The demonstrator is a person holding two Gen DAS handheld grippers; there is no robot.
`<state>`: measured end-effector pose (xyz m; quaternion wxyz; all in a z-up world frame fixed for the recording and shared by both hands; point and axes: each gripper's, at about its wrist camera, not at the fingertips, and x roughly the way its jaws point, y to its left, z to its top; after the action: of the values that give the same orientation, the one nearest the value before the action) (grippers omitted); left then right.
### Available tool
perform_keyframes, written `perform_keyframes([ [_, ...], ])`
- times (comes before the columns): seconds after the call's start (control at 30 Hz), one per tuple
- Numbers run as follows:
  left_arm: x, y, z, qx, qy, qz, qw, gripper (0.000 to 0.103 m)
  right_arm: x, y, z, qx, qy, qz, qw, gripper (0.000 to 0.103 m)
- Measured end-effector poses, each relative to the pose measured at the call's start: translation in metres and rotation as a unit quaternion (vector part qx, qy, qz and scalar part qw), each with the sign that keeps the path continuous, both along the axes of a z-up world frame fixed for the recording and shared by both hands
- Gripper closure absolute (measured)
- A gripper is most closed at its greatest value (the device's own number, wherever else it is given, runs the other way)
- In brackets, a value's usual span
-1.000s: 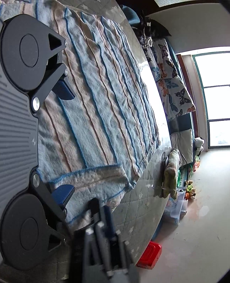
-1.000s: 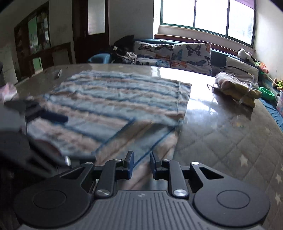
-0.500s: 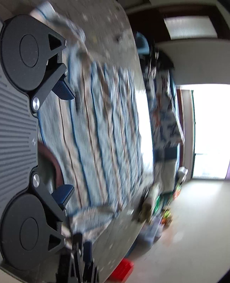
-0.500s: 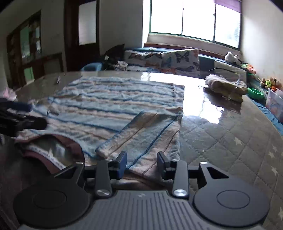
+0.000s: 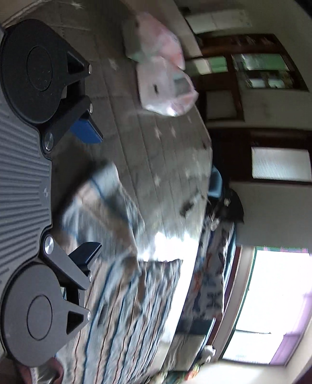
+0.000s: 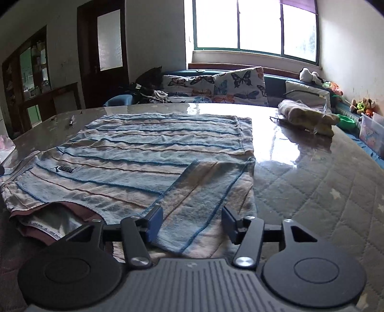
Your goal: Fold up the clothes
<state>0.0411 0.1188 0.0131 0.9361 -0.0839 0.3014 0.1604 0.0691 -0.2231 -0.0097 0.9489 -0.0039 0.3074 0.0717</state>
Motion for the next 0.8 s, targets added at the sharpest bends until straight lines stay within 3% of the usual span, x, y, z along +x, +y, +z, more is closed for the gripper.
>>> perform_keyframes([
  [0.1,0.004,0.009,-0.005,-0.011,0.005,0.001,0.9999,0.023,0.000,0.001,-0.002,0.003,0.002,0.009,1.000,0.033],
  [0.17,0.008,0.011,-0.008,-0.017,0.009,0.000,0.9998,0.029,0.000,0.002,-0.003,0.005,0.005,0.014,1.000,0.032],
  [0.3,0.014,0.013,-0.014,-0.030,0.015,0.000,0.9994,0.048,0.001,0.004,-0.004,0.001,0.009,0.017,1.000,0.021],
  [0.4,0.014,0.011,-0.015,-0.023,0.011,0.006,0.9997,0.065,0.001,0.004,-0.004,0.002,0.010,0.019,1.000,0.020],
  [0.53,0.014,0.015,-0.014,-0.039,0.004,0.010,0.9992,0.089,0.004,0.008,-0.005,0.003,0.019,0.037,0.999,0.003],
  [0.63,0.011,0.015,-0.009,-0.048,-0.011,0.010,0.9988,0.096,0.005,0.015,-0.007,-0.020,0.023,0.039,0.999,0.000],
  [0.8,0.001,0.000,0.012,-0.050,-0.060,-0.033,0.9964,0.099,0.005,0.012,-0.007,-0.012,0.024,0.037,0.999,0.000],
])
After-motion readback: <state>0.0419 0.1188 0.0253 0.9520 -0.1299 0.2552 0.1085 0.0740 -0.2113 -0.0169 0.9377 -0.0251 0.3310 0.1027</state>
